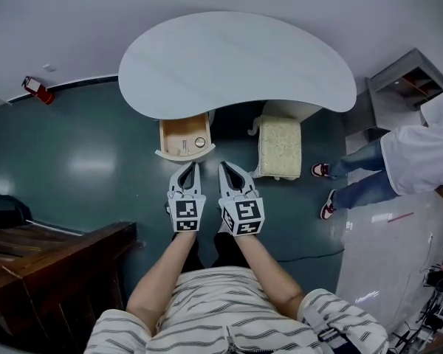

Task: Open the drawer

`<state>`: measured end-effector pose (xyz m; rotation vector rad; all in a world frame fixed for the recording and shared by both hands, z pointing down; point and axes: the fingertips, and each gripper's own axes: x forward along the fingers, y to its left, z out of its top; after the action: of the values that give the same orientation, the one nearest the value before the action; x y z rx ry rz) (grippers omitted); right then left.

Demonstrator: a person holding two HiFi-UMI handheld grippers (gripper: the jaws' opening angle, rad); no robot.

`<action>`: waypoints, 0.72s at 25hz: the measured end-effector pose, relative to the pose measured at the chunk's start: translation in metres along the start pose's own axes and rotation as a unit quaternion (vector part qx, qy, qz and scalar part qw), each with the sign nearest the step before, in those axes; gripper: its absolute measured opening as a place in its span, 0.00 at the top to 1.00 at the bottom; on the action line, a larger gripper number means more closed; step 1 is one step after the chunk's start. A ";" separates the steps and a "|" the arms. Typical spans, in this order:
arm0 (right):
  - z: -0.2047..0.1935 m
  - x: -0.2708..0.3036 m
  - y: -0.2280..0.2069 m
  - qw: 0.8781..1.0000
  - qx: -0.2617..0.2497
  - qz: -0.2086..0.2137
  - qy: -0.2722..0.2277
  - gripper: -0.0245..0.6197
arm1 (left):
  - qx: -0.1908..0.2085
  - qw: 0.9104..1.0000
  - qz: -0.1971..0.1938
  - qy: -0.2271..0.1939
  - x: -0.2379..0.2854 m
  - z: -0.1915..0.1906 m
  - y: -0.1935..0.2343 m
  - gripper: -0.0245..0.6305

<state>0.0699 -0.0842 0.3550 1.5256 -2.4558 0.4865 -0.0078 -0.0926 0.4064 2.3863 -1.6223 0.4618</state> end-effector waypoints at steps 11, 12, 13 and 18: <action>0.059 -0.020 0.010 0.999 -0.017 0.009 -0.027 0.95 | -0.001 0.998 -0.035 -0.055 -0.038 0.095 -0.014 0.96; 0.066 -0.020 0.011 0.999 -0.017 0.009 -0.032 0.95 | -0.003 0.998 -0.036 -0.060 -0.041 0.102 -0.014 0.96; 0.073 -0.020 0.013 0.999 -0.020 0.010 -0.038 0.95 | -0.004 0.997 -0.037 -0.064 -0.044 0.108 -0.013 0.96; 0.105 -0.021 0.024 0.997 -0.041 0.016 -0.058 0.95 | -0.014 0.996 -0.031 -0.081 -0.060 0.134 -0.005 0.96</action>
<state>0.0568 -0.0973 0.2468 1.5250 -2.5557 0.3060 -0.0057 -0.0865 0.2593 2.5013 -1.6008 0.2386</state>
